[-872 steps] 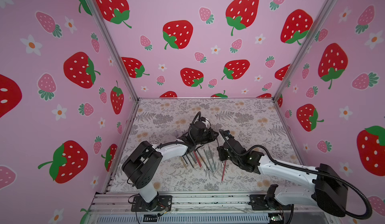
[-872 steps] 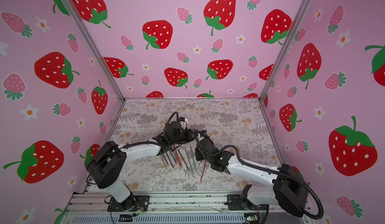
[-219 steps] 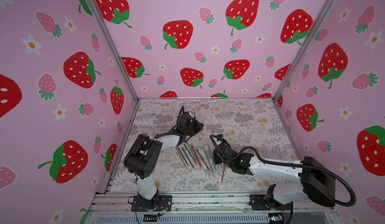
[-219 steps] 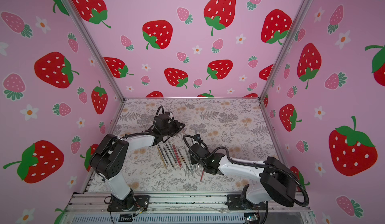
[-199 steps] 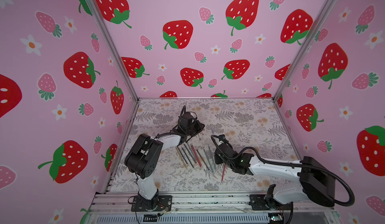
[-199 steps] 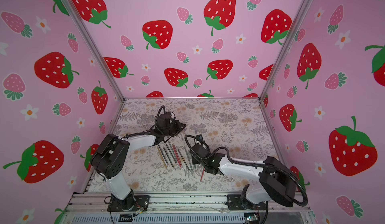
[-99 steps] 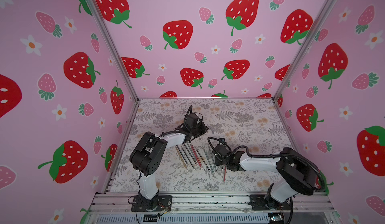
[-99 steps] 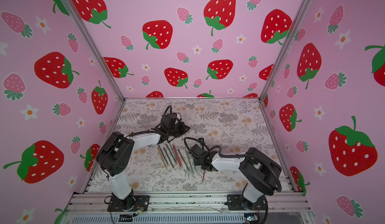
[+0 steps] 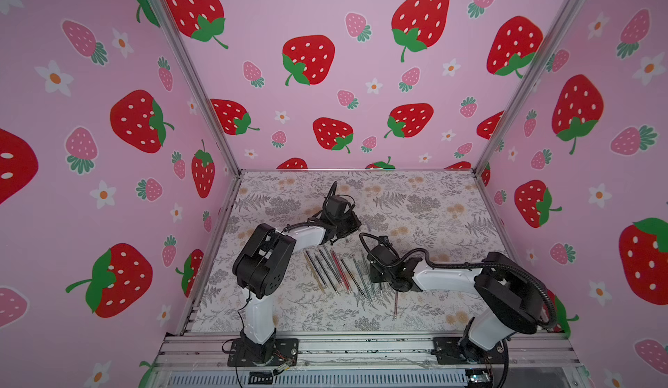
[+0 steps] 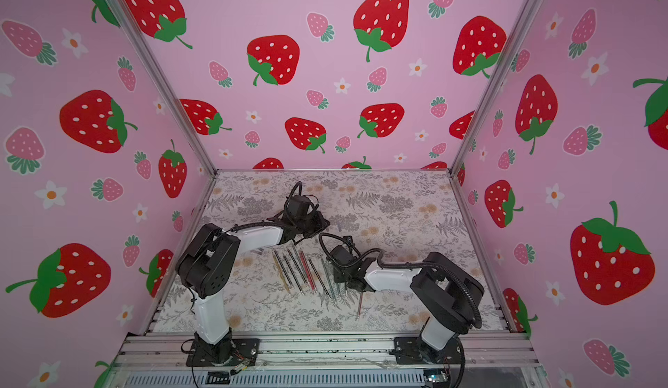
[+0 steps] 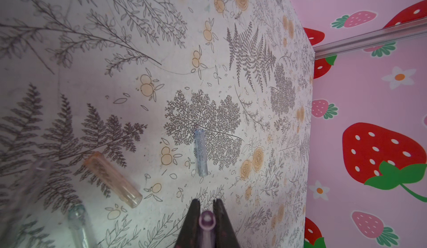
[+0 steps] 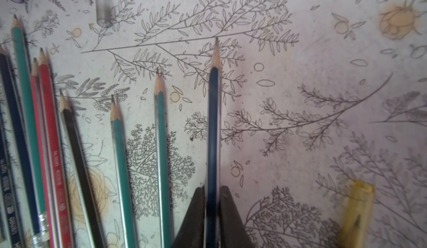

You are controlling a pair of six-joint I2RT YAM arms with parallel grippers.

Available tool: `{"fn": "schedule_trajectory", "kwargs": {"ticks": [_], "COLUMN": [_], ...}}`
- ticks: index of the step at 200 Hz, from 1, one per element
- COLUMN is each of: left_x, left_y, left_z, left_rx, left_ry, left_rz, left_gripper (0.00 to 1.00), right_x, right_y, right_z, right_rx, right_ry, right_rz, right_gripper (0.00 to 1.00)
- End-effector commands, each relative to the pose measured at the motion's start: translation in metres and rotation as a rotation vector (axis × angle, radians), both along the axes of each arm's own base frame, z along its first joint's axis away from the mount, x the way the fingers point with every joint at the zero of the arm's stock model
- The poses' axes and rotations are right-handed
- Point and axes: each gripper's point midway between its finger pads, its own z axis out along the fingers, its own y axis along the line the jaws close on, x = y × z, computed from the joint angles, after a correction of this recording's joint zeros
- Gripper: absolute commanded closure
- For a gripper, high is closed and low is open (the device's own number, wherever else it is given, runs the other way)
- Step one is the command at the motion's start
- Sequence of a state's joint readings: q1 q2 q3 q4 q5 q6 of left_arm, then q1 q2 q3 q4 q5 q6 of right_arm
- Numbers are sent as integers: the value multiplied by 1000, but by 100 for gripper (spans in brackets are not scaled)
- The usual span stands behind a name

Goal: Remove the protective cover of the pencils
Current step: Place the pencil at the center of the board.

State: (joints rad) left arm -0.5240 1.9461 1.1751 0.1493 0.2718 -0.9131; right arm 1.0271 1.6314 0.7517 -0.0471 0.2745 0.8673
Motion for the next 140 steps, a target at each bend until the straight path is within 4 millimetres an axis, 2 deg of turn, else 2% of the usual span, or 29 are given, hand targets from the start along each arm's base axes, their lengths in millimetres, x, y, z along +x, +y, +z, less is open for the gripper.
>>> {"fn": "schedule_trajectory", "kwargs": {"ticks": [1, 25, 58, 87, 114, 140], "left_x": [7, 10, 12, 14, 17, 15], "left_y": [-5, -7, 2, 2, 1, 3], "left_z": [-5, -16, -28, -33, -38, -41], "left_rx": [29, 47, 117, 148, 149, 164], "left_ry": [13, 45, 74, 97, 106, 113], "left_rz": [-8, -6, 28, 26, 28, 35], "left_gripper": [100, 100, 100, 100, 100, 100], "right_x": [-4, -3, -2, 0, 1, 0], "right_y": [-7, -8, -7, -1, -2, -14], "right_z": [-5, 1, 8, 25, 43, 55], "right_rx": [-34, -32, -27, -7, 8, 3], "right_ry": [33, 23, 6, -27, -67, -95], "right_rz": [-7, -8, 4, 46, 68, 46], "right_gripper": [79, 77, 77, 77, 66, 62]}}
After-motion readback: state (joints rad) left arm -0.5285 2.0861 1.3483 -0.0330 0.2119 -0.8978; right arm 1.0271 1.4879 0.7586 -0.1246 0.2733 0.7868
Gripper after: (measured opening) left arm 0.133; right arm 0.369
